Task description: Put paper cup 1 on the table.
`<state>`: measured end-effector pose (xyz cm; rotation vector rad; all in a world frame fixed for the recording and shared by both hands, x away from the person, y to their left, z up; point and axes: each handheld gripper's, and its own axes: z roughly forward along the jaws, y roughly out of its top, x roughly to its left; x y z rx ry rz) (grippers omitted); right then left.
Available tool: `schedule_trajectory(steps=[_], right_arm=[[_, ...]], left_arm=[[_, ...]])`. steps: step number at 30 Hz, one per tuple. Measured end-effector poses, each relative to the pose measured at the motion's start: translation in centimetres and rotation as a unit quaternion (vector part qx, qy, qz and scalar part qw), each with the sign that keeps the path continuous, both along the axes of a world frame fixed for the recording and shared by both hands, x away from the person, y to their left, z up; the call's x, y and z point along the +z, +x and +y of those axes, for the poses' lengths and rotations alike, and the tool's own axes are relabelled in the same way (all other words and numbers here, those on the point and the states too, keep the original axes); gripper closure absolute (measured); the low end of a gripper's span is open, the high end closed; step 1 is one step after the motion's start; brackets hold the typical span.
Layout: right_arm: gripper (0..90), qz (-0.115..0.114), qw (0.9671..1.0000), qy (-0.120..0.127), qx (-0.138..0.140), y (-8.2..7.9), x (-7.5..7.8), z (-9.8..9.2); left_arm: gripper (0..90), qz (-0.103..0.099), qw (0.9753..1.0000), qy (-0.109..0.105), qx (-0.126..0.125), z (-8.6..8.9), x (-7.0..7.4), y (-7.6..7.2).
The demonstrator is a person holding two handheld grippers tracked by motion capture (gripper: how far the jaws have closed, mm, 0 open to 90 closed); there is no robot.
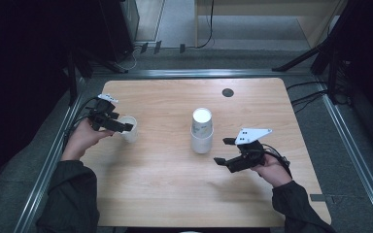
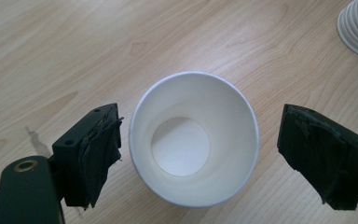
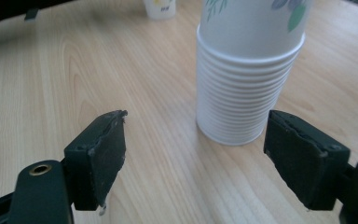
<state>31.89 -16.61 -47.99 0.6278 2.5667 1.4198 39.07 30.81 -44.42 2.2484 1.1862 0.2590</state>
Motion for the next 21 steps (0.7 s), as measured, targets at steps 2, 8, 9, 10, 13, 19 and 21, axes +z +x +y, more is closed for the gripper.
schedule_trajectory(steps=[2, 8, 9, 10, 13, 19, 21], right_arm=[[20.8, 0.008, 0.9999, 0.005, -0.008, 0.1, 0.1, 0.0], [14.7, 0.030, 0.9995, -0.005, 0.000, 0.5, 0.6, -0.2], [14.0, 0.029, 0.9995, -0.010, 0.008, 0.6, 0.7, -0.2], [14.2, 0.025, 0.9995, -0.015, 0.006, 0.6, 0.9, -0.2], [14.2, 0.020, 0.9996, -0.022, 0.005, 0.7, 1.2, -0.2], [15.8, 0.041, 0.9988, -0.019, 0.016, 1.3, 1.6, -0.5], [17.2, 0.046, 0.9986, -0.022, 0.015, 1.5, 1.6, -0.5]], left_arm=[[13.6, -0.004, 0.9999, -0.015, 0.002, 0.2, 0.6, -0.3], [13.9, -0.019, 0.9992, -0.033, -0.009, -0.4, 1.9, -1.2], [13.9, -0.022, 0.9991, -0.033, -0.012, -0.5, 2.1, -1.3], [13.9, -0.025, 0.9991, -0.032, -0.014, -0.7, 2.2, -1.4], [14.4, -0.025, 0.9990, -0.034, -0.015, -1.2, 2.5, -1.7], [14.9, -0.028, 0.9981, -0.046, -0.028, -2.2, 3.2, -2.5], [15.0, -0.028, 0.9976, -0.053, -0.034, -2.5, 3.4, -2.7]])
